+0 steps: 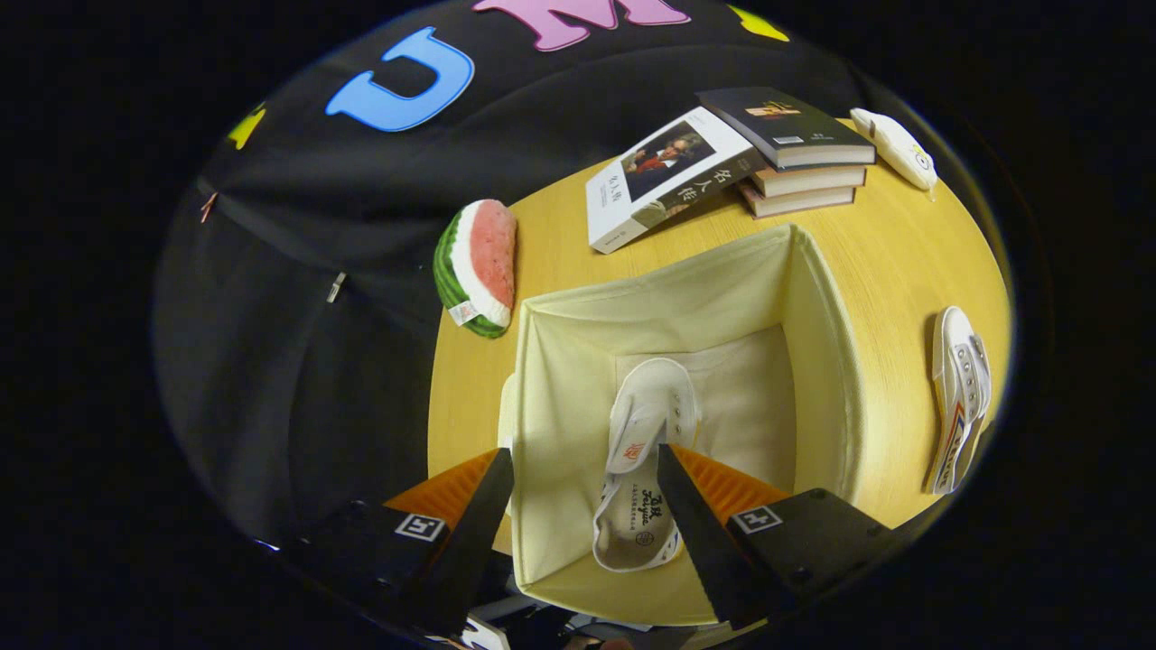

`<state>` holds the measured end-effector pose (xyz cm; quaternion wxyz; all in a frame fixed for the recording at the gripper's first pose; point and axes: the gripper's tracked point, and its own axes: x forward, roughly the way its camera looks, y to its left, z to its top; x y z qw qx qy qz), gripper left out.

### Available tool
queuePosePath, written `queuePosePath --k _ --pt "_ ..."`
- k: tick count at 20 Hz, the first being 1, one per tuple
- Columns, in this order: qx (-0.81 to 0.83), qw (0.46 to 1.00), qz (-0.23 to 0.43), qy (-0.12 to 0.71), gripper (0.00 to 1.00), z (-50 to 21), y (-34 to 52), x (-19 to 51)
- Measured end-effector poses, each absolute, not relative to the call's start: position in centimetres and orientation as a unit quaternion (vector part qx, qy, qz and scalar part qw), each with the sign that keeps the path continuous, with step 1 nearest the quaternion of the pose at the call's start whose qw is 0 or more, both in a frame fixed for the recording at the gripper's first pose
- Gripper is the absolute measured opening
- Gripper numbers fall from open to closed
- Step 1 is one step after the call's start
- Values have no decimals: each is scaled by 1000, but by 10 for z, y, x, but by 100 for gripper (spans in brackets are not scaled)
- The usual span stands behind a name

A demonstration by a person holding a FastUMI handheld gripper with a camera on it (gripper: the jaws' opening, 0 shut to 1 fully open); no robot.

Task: Open the storage box then place both shoes into the box .Put the left shoe in first, then the right shoe, with the right side of both shoes facing outward in a uniform manner.

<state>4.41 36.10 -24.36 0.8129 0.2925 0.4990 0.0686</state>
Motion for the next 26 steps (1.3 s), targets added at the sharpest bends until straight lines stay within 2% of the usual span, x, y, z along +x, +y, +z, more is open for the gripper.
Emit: queuePosePath --k 7,11,15,20,26 --pt "246 874 124 401 98 -177 293 14" --pt "187 910 94 359 98 -167 207 -14" --pt "108 930 34 350 98 -200 118 -52" --pt "86 911 -28 403 99 -263 27 -106" --pt "40 884 -55 463 98 -349 -16 -133"
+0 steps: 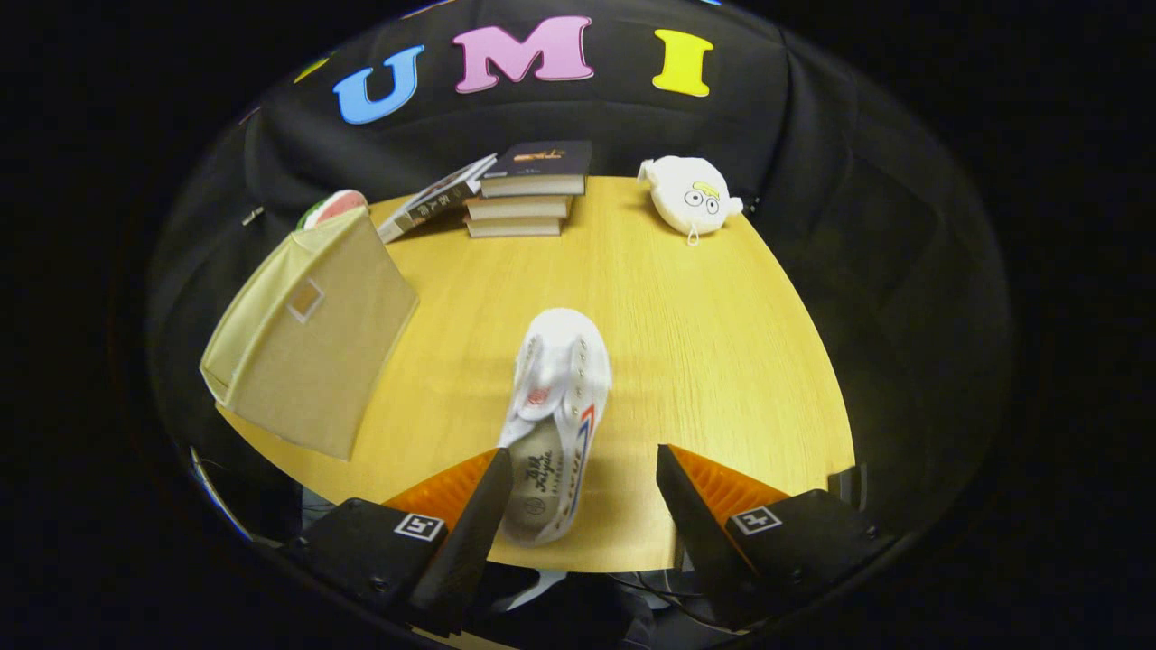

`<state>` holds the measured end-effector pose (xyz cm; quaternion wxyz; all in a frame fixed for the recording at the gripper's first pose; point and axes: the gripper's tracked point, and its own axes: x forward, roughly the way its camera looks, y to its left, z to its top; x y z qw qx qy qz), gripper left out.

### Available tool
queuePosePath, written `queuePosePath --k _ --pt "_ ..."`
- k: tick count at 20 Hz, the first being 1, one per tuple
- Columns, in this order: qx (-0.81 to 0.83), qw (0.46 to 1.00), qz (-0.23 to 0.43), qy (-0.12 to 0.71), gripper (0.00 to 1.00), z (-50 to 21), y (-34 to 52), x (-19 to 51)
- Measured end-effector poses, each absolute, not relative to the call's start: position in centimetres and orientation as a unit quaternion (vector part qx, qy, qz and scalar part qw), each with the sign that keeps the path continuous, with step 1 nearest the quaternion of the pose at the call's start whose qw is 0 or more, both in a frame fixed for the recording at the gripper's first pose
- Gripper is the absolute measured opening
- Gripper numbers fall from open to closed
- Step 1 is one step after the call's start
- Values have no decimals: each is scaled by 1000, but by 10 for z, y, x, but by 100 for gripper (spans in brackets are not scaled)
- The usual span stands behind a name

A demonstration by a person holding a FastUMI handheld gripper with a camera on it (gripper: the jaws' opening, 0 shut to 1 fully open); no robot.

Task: Open the storage box then place both shoes into the box .Put the left shoe in first, then the right shoe, with the right side of both shoes facing outward in a uniform manner.

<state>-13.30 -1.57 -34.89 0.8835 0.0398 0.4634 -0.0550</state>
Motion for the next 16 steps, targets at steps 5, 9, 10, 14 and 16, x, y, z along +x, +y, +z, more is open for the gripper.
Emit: queuePosePath --k 5,9,10,14,16 --pt "43 876 -61 477 82 -396 -12 -109" --pt "66 882 -84 458 45 -407 -15 -76" --pt "69 882 -108 454 34 -405 -24 -75" --pt "104 877 -126 453 6 -403 -32 -72" --pt "130 872 -133 454 6 -398 -36 -75"
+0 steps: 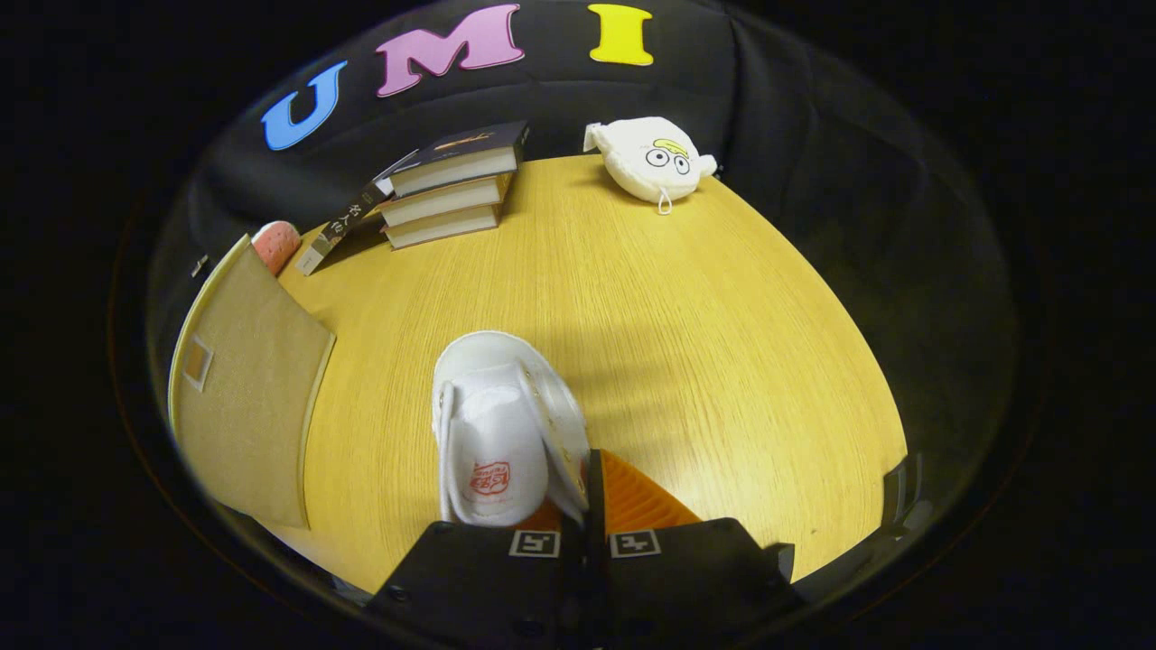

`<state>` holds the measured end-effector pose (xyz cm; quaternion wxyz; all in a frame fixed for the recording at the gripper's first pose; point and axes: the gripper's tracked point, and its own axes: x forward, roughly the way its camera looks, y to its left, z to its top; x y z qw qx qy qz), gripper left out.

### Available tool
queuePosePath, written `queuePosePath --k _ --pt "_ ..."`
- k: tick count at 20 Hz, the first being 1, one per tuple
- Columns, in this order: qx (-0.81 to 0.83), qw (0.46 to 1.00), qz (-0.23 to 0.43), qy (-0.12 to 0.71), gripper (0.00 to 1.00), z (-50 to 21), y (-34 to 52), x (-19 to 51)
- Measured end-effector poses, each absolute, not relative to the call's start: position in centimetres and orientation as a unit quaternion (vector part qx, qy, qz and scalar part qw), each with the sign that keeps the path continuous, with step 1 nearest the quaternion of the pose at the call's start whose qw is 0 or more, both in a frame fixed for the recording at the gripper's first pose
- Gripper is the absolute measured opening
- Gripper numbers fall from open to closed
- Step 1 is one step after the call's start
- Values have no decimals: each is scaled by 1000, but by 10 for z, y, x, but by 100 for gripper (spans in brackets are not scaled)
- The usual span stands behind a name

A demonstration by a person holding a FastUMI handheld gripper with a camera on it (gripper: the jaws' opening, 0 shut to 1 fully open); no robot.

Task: Open the storage box then place both shoes into the box .Put the left shoe in first, then the right shoe, with the right side of both shoes facing outward in a uniform manner.

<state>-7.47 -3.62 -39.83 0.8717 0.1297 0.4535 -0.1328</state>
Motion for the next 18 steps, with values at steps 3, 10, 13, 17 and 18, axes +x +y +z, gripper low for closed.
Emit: queuePosePath --k 3,10,13,17,18 --pt "165 871 -140 442 6 -382 -41 -78" --pt "223 873 -145 409 6 -317 -37 -73" --pt "239 886 -134 375 6 -270 -21 -55" --pt "247 903 -104 337 5 -208 17 -26" --pt "249 906 -94 330 5 -198 31 -25"
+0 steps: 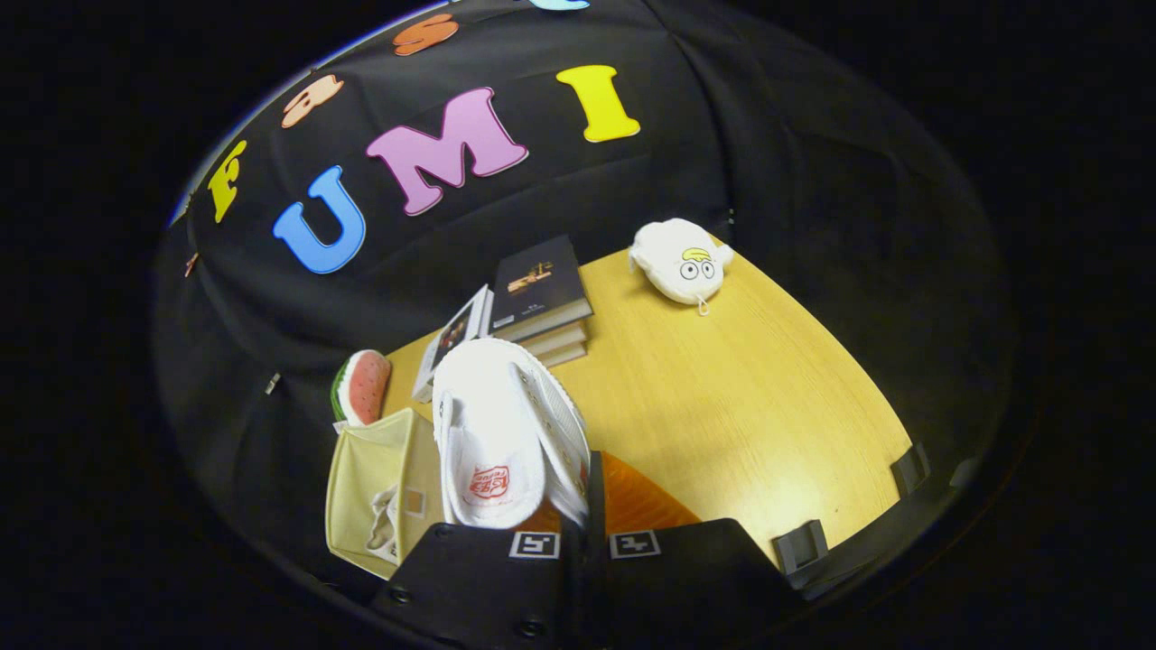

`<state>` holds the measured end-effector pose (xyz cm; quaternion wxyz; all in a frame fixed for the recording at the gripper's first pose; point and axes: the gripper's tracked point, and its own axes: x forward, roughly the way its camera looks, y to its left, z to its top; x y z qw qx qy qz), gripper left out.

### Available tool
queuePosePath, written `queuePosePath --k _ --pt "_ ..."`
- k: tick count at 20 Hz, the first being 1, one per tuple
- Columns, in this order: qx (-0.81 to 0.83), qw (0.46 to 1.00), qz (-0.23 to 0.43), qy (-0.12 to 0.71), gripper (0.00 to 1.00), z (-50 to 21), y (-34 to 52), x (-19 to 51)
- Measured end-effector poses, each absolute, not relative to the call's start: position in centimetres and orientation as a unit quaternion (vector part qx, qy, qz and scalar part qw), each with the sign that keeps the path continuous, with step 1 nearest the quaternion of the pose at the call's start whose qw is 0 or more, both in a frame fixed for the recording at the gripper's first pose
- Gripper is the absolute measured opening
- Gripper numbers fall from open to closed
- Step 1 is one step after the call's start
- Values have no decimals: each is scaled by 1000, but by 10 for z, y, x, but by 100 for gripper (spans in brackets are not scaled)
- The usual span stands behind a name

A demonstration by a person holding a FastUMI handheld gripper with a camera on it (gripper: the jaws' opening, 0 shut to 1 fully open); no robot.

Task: Open the storage box then place both shoes into the box .Put the left shoe in first, then the right shoe, with the right side of both shoes facing outward in a uniform manner.

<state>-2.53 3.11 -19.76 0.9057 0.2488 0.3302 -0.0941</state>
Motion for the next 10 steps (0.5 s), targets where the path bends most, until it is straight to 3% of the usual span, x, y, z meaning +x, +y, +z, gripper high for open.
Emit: queuePosePath --k 10 --pt "295 879 -10 374 5 -175 197 11"
